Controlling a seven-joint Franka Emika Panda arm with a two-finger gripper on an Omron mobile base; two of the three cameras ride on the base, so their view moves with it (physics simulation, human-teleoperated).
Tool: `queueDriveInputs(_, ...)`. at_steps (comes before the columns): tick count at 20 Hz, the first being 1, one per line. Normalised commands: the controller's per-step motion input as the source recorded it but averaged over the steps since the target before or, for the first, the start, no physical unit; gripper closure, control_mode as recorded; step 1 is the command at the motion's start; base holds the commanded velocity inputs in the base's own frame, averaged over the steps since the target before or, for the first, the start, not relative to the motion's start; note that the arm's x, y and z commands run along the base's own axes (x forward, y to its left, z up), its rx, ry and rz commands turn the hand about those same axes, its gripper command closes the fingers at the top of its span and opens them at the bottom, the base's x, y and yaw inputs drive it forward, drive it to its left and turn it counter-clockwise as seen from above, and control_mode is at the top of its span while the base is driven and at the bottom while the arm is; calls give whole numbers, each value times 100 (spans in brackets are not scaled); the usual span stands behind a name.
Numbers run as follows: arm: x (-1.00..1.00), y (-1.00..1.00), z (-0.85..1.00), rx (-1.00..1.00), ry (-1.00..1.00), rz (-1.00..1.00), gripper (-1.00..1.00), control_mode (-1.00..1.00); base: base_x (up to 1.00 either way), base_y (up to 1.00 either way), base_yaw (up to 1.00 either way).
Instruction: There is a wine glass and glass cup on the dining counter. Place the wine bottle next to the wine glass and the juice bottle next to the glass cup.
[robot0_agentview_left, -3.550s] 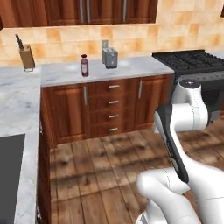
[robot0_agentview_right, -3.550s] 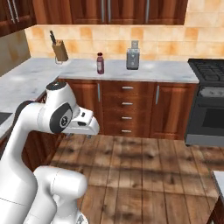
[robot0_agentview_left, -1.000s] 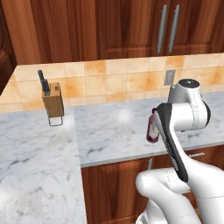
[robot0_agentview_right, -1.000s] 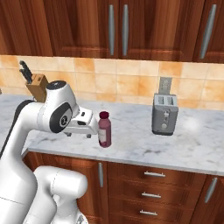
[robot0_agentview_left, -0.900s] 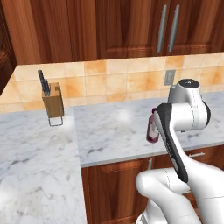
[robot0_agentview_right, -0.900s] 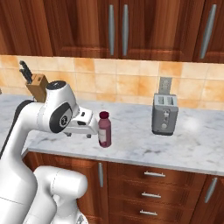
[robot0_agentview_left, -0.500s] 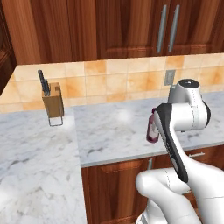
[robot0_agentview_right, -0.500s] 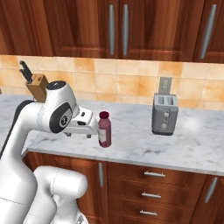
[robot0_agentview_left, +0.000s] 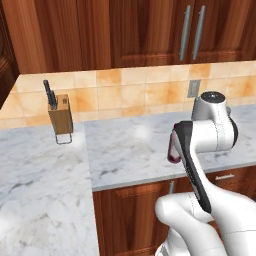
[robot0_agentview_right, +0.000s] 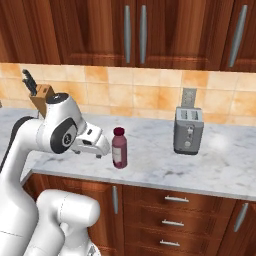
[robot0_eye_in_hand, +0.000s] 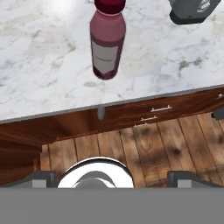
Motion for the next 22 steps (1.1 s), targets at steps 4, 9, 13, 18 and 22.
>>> queueDriveInputs(4,2,0,4,1,1,-24,-100,-100,0,0,0)
queueDriveInputs(9,12,-2,1,0,0,-10,-100,-100,0,0,0)
queueDriveInputs(13,32,-16,0,2,-1,0,-100,-100,0,0,0)
queueDriveInputs(18,39,-17,5,7,-1,0,-100,-100,0,0,0)
queueDriveInputs(22,48,-9,5,11,0,0,-100,-100,0,0,0)
